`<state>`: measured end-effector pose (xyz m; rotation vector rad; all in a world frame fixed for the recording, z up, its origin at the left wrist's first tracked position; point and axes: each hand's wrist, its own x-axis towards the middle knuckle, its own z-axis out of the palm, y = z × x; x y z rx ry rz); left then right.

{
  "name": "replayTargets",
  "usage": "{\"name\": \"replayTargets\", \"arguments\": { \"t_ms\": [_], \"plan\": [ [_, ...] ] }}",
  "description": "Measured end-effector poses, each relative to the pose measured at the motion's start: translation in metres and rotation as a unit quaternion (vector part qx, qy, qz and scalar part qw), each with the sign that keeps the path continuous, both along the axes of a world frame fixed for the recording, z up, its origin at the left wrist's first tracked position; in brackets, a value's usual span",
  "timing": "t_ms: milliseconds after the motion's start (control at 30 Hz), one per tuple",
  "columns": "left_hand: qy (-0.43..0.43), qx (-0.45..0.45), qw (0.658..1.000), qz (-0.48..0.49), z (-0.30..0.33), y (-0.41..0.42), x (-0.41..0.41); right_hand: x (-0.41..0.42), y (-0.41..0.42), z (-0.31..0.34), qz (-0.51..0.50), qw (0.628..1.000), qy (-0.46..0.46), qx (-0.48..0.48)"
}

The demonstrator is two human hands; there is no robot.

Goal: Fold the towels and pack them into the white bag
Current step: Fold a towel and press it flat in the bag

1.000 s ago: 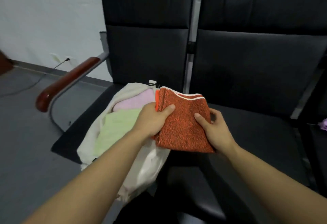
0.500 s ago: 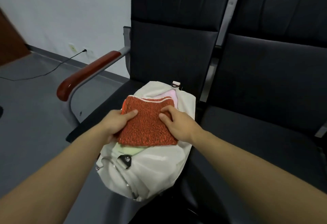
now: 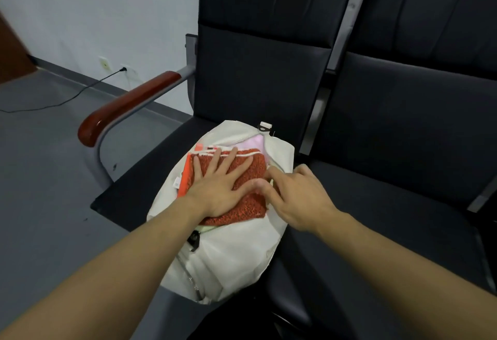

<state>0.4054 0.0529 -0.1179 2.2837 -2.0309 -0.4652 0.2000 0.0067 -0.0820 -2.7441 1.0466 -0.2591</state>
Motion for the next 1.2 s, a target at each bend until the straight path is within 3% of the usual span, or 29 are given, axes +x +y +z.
{"name": "replayTargets", "arguments": {
  "t_ms": [100,200,267,333,433,533,700,833,1000,1200],
  "plan": [
    [-0.031,-0.01,0.999,-0.025,-0.007,0.005,-0.009,-0.013,-0.007,-0.005,0.029,0.997,0.021,0.065],
    [-0.094,-0.024,0.992,-0.083,-0.012,0.009,-0.015,-0.015,-0.001,0.0,-0.002,0.965,-0.116,0.234],
    [-0.141,-0.028,0.981,-0.129,-0.016,0.009,-0.018,-0.012,0.003,0.007,-0.014,0.943,-0.187,0.277],
    [-0.156,-0.015,0.973,-0.167,-0.018,0.011,-0.022,-0.011,0.003,0.009,-0.015,0.943,-0.185,0.278],
    [-0.066,0.036,0.986,-0.149,-0.016,0.021,-0.021,-0.014,0.003,0.009,-0.036,0.943,-0.172,0.283],
    [-0.054,0.054,0.987,-0.138,-0.013,0.034,-0.016,-0.014,0.007,0.008,-0.027,0.952,-0.144,0.27],
    [0.003,-0.019,0.999,-0.051,0.003,0.037,-0.011,-0.022,0.009,0.012,0.029,0.964,-0.154,0.217],
    [-0.003,-0.105,0.994,0.012,0.041,0.03,-0.014,-0.054,0.003,0.024,-0.006,0.979,-0.142,0.145],
    [-0.004,-0.123,0.989,-0.08,0.078,0.018,-0.08,-0.122,-0.005,0.028,-0.095,0.99,-0.046,0.099],
    [0.046,-0.097,0.983,-0.146,0.058,-0.013,-0.217,-0.244,0.004,0.026,-0.212,0.972,-0.008,0.1]
  ]
}}
